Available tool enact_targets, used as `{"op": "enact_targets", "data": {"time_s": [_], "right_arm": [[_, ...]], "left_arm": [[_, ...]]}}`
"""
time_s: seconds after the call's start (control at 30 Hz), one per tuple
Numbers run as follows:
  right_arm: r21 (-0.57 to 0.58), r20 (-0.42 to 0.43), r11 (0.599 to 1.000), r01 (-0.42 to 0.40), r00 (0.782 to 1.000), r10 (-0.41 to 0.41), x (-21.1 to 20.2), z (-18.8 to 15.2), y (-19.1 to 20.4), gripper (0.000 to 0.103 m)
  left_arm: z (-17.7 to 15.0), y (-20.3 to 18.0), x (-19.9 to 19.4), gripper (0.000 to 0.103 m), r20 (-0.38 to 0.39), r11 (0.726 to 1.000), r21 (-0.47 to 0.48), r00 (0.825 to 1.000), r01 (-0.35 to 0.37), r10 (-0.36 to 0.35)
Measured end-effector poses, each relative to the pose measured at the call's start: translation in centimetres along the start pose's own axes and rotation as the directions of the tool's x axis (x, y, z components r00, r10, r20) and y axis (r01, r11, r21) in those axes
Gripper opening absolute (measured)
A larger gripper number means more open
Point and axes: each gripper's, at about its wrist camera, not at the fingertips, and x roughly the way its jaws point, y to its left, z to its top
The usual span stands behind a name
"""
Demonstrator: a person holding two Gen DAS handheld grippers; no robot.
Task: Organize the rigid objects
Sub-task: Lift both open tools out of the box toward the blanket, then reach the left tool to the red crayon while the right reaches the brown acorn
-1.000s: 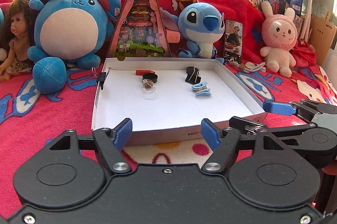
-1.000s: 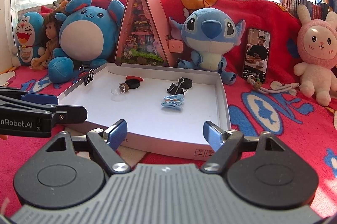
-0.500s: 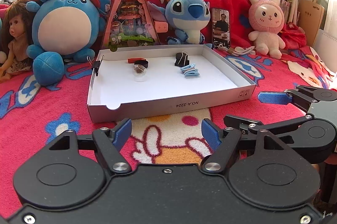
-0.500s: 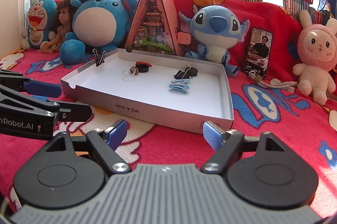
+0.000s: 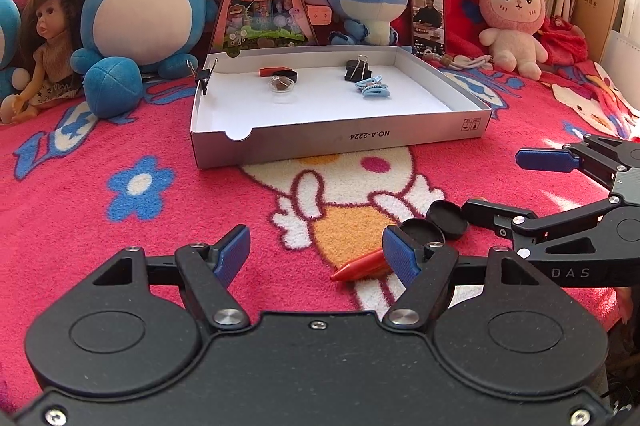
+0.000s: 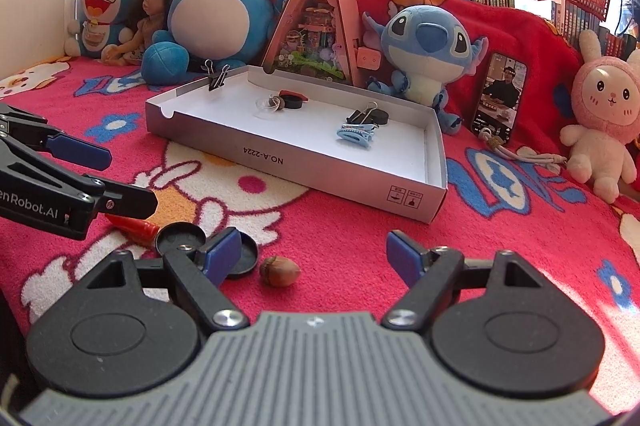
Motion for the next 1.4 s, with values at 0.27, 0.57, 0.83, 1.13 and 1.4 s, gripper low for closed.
{"op": "enact_targets", "data": {"time_s": [0.27,0.57,0.83,1.13,1.4], "right_arm": [[0.03,0.014,0.998,0.059,0.998,-0.059,-0.6,-0.6,-0.4,0.088],[0.07,0.01,0.996,0.054,0.998,-0.054,-0.7,-1.3,0.2,0.071],[0.068,0.0,0.997,0.027,1.0,-0.027,-0.5,-1.5,0.9,0.064],[0.111,-0.014,0.994,0.005,1.0,-0.004,-0.2,-1.6,0.8,0.064],[0.108,-0.013,0.994,-0.002,1.0,0.004,-0.1,-1.5,1.0,0.062]], "left_arm": [[-1.2,-0.7,-1.0,0.065,-0.037,0.999,-0.03,0.999,0.019,-0.02],[-1.6,-2.3,-1.4,0.035,-0.026,0.996,-0.088,0.999,0.03,-0.032],[-1.2,-2.9,-0.3,0.035,-0.017,0.996,-0.088,1.0,0.009,-0.01],[-1.0,-3.4,0.3,0.036,-0.005,0.997,-0.081,1.0,-0.006,0.006],[-0.8,-3.3,0.8,0.036,0.002,0.995,-0.1,1.0,-0.01,0.011]]}}
